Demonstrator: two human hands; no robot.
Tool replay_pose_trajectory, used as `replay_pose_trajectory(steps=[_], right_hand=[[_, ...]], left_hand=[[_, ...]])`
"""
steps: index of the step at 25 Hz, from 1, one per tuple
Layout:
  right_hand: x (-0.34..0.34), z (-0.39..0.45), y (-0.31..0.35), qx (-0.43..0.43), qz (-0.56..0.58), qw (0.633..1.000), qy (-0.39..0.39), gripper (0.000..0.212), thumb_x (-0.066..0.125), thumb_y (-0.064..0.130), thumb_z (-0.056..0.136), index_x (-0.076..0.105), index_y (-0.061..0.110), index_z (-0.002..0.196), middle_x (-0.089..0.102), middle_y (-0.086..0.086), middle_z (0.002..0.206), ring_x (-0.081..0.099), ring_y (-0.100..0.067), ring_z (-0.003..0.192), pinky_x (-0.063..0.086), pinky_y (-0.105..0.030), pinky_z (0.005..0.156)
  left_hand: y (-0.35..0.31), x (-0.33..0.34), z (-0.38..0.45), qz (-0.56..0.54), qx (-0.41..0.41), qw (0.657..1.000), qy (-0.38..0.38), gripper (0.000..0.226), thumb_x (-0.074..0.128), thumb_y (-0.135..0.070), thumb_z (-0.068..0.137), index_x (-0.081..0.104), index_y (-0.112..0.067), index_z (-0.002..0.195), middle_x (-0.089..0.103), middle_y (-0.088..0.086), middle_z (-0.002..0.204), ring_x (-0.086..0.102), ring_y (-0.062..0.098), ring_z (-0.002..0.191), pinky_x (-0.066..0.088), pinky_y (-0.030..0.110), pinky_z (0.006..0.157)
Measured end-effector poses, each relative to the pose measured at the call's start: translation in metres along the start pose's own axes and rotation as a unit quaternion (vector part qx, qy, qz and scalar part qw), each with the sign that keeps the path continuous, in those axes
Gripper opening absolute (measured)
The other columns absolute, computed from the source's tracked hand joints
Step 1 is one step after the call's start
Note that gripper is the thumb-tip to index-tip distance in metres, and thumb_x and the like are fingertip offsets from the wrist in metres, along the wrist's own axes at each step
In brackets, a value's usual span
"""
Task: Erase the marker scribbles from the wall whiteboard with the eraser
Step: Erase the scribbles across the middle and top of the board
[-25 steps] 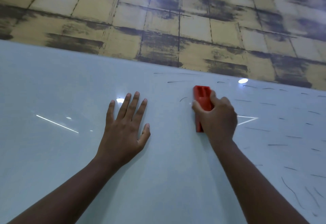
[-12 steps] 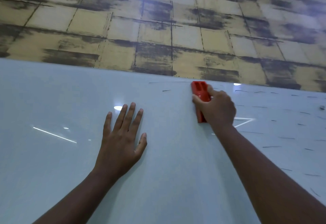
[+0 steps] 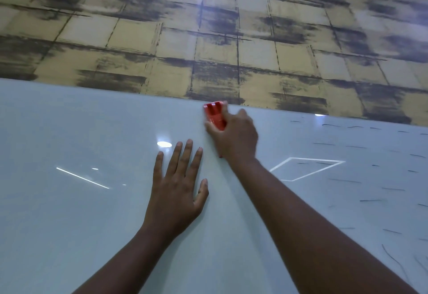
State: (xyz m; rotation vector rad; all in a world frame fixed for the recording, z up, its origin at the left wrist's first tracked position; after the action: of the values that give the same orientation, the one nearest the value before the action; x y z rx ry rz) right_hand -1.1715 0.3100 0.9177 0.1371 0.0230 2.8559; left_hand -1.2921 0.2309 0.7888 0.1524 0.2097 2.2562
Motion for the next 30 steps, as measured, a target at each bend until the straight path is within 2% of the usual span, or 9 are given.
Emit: replay_pose_trajectory(steps=[3, 7, 14, 17, 21, 23, 25, 28, 30], right_hand=[[0.016, -0.009, 0.049, -0.085, 0.001, 0.996, 0.005, 0.076, 0.059, 0.063, 0.093, 0.039, 0.027, 0.157, 0.057, -0.008, 0.111, 0.056, -0.022, 0.101, 0.056, -0.037, 0.082], [0.010, -0.002, 0.025, -0.104, -0.033, 0.994, 0.018, 0.076, 0.058, 0.067, 0.092, 0.039, 0.031, 0.157, 0.055, -0.007, 0.106, 0.056, -0.023, 0.097, 0.055, -0.037, 0.077], [-0.064, 0.010, -0.163, 0.167, -0.062, 0.981, -0.073, 0.070, 0.059, 0.066, 0.089, 0.051, 0.032, 0.150, 0.060, -0.013, 0.108, 0.063, -0.036, 0.102, 0.046, -0.038, 0.079], [-0.068, 0.002, -0.183, 0.193, -0.048, 0.977, -0.080, 0.071, 0.062, 0.064, 0.090, 0.053, 0.028, 0.150, 0.062, -0.013, 0.108, 0.062, -0.034, 0.101, 0.045, -0.037, 0.080], [-0.050, -0.002, -0.131, 0.118, -0.040, 0.991, -0.049, 0.070, 0.062, 0.060, 0.091, 0.048, 0.029, 0.153, 0.048, -0.005, 0.099, 0.060, -0.031, 0.101, 0.039, -0.032, 0.074], [-0.028, -0.011, -0.079, 0.017, -0.028, 0.999, -0.006, 0.070, 0.062, 0.060, 0.090, 0.048, 0.031, 0.152, 0.042, -0.002, 0.097, 0.057, -0.026, 0.096, 0.036, -0.029, 0.071], [-0.010, -0.027, -0.033, -0.102, -0.035, 0.994, 0.029, 0.075, 0.061, 0.063, 0.091, 0.044, 0.029, 0.155, 0.048, -0.003, 0.099, 0.051, -0.017, 0.089, 0.039, -0.027, 0.067], [-0.011, -0.032, -0.032, -0.181, -0.064, 0.980, 0.058, 0.079, 0.057, 0.068, 0.091, 0.038, 0.030, 0.157, 0.056, -0.003, 0.102, 0.051, -0.014, 0.085, 0.048, -0.027, 0.065], [-0.024, -0.029, -0.064, -0.171, -0.075, 0.980, 0.064, 0.077, 0.057, 0.068, 0.091, 0.037, 0.034, 0.157, 0.052, -0.003, 0.098, 0.050, -0.015, 0.084, 0.046, -0.028, 0.064]], left_hand=[[0.003, -0.001, 0.002, -0.014, -0.006, 1.000, 0.005, 0.075, 0.029, -0.053, 0.106, 0.023, -0.014, 0.169, 0.018, 0.007, 0.177, 0.010, 0.022, 0.165, 0.011, 0.060, 0.133], [0.004, -0.005, 0.000, -0.014, -0.001, 1.000, -0.006, 0.074, 0.031, -0.051, 0.105, 0.028, -0.014, 0.168, 0.019, 0.007, 0.177, 0.015, 0.023, 0.165, 0.017, 0.060, 0.131], [0.001, -0.008, -0.003, -0.003, -0.002, 1.000, -0.008, 0.073, 0.031, -0.047, 0.105, 0.025, -0.014, 0.169, 0.016, 0.005, 0.178, 0.014, 0.023, 0.165, 0.017, 0.059, 0.131], [-0.001, -0.006, -0.004, 0.001, -0.005, 1.000, -0.009, 0.073, 0.031, -0.046, 0.104, 0.024, -0.013, 0.169, 0.015, 0.006, 0.178, 0.013, 0.024, 0.165, 0.017, 0.061, 0.131], [-0.005, -0.007, -0.003, 0.001, -0.017, 1.000, -0.015, 0.073, 0.030, -0.045, 0.103, 0.026, -0.011, 0.169, 0.016, 0.008, 0.178, 0.015, 0.028, 0.165, 0.019, 0.064, 0.129], [-0.010, -0.007, -0.001, 0.005, -0.043, 0.999, -0.009, 0.074, 0.029, -0.044, 0.102, 0.028, -0.009, 0.168, 0.018, 0.011, 0.177, 0.017, 0.031, 0.164, 0.018, 0.066, 0.128], [-0.015, -0.007, 0.002, 0.012, -0.083, 0.996, 0.007, 0.076, 0.033, -0.046, 0.100, 0.034, -0.007, 0.165, 0.025, 0.016, 0.175, 0.022, 0.035, 0.163, 0.017, 0.067, 0.128], [-0.018, -0.011, 0.016, 0.008, -0.124, 0.992, 0.027, 0.077, 0.044, -0.051, 0.094, 0.047, -0.009, 0.158, 0.038, 0.020, 0.167, 0.034, 0.040, 0.155, 0.024, 0.065, 0.122], [-0.020, -0.016, 0.025, -0.002, -0.130, 0.991, 0.025, 0.074, 0.045, -0.052, 0.092, 0.052, -0.013, 0.154, 0.042, 0.017, 0.160, 0.037, 0.037, 0.151, 0.026, 0.063, 0.119]])
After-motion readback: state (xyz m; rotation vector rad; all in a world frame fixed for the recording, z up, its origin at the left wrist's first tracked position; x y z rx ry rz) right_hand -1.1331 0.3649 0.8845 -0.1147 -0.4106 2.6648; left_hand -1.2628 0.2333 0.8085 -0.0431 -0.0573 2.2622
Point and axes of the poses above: each hand's wrist, its own z-axis towards the middle knuckle, its own x-axis out of the palm, y = z × x, the point moved 9 cm from there along z, towards the middle knuckle
